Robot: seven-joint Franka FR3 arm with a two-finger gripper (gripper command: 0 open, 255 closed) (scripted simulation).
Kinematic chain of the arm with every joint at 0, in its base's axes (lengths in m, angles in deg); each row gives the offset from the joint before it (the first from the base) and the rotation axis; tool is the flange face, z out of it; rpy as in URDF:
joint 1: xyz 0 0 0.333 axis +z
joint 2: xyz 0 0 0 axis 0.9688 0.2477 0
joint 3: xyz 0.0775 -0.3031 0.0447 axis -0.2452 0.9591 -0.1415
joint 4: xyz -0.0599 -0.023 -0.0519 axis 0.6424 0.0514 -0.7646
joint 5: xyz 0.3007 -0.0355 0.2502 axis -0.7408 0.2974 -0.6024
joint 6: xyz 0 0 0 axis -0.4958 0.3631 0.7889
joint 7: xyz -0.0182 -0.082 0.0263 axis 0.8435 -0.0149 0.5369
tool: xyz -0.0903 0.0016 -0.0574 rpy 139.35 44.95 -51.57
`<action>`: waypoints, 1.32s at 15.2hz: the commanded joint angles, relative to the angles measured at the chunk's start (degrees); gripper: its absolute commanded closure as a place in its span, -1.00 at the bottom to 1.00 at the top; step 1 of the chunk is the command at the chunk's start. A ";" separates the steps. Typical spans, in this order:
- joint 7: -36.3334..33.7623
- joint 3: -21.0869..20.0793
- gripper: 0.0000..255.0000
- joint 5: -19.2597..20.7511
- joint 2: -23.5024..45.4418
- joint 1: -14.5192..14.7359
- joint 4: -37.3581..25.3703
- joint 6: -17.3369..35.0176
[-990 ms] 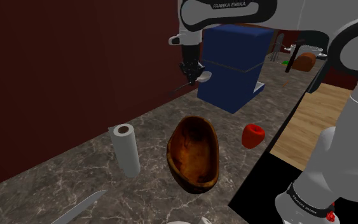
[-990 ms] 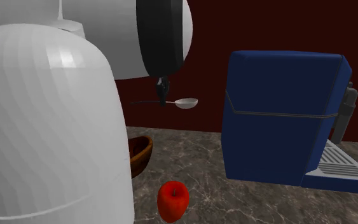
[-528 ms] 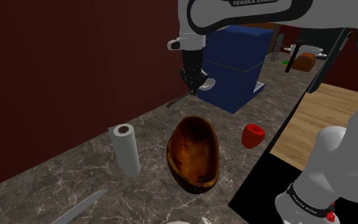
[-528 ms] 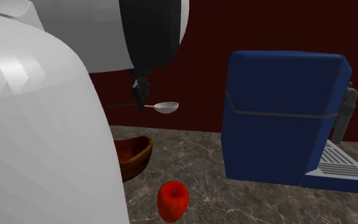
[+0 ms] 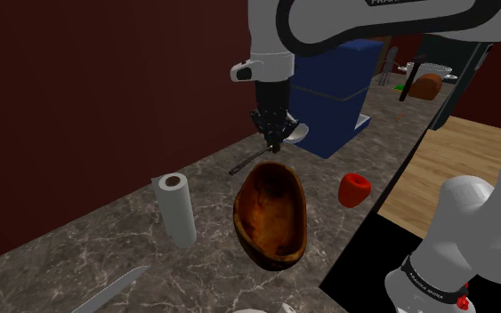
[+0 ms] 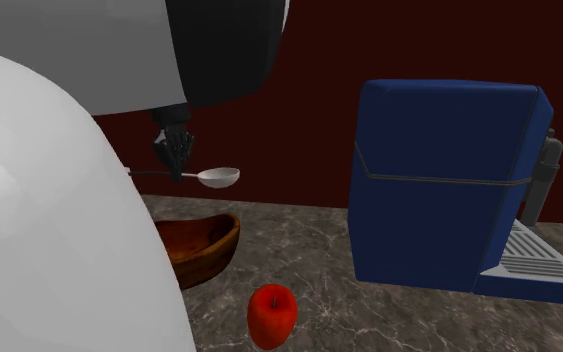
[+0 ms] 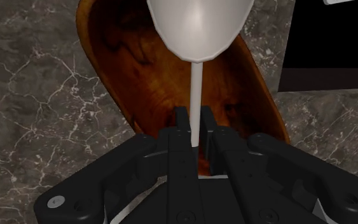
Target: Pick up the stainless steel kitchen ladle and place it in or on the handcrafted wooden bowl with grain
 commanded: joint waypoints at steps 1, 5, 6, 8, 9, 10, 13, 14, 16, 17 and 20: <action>-2.64 -1.55 1.00 -0.67 -1.58 1.12 1.31 -0.20; -4.43 -2.74 1.00 -1.25 -2.69 1.92 3.87 1.32; -4.41 -2.75 1.00 -1.26 -2.73 1.92 4.68 2.09; -4.36 -2.77 1.00 -1.28 -2.76 1.93 6.26 3.63; -4.33 -2.79 1.00 -1.28 -2.76 1.94 7.03 4.40; -4.31 -2.80 1.00 -1.29 -2.75 1.94 7.78 5.17; -4.25 -2.84 1.00 -1.32 -2.64 1.96 9.98 7.48; -4.23 -2.85 1.00 -1.32 -2.58 1.97 10.69 8.25; -4.19 -2.88 1.00 -1.34 -2.41 1.98 12.07 9.80; -4.17 -2.90 1.00 -1.34 -2.31 1.98 12.74 10.57; -4.14 -2.93 1.00 -1.36 -2.11 1.99 13.92 11.96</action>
